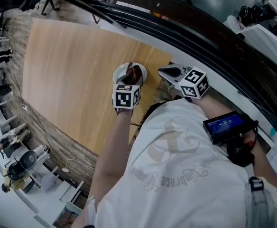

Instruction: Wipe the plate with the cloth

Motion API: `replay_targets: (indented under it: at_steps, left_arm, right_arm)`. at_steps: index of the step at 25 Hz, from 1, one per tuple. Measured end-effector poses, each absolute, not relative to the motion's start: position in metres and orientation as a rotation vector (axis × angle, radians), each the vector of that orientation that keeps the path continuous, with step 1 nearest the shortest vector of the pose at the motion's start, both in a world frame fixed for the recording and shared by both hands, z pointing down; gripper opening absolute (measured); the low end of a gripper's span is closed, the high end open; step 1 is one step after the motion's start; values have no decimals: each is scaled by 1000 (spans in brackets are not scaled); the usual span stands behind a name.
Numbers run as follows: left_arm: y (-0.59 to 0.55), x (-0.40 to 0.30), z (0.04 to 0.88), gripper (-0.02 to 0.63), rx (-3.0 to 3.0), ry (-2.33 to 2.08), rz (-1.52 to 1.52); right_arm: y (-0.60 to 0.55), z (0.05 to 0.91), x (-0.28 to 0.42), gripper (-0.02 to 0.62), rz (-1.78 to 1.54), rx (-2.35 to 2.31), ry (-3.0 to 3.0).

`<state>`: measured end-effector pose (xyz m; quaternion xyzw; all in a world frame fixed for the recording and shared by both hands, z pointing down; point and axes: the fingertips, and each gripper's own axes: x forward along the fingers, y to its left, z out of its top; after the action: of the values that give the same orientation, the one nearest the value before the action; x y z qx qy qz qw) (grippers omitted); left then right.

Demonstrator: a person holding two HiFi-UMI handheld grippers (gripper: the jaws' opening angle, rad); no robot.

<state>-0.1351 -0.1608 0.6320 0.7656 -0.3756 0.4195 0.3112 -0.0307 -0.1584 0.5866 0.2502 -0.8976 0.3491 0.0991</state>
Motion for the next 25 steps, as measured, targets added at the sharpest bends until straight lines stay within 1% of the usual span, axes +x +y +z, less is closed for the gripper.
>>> replay_targets:
  at_steps: [10,25]
  left_arm:
    - [-203,-129,634,169,2080,-1029,1082]
    - [-152,-81,636,170,2203,-817,1040]
  right_arm:
    - [-161,595,-13,14,1048,817,-2628]
    - [-159,595,-19,14,1023,794,-2646]
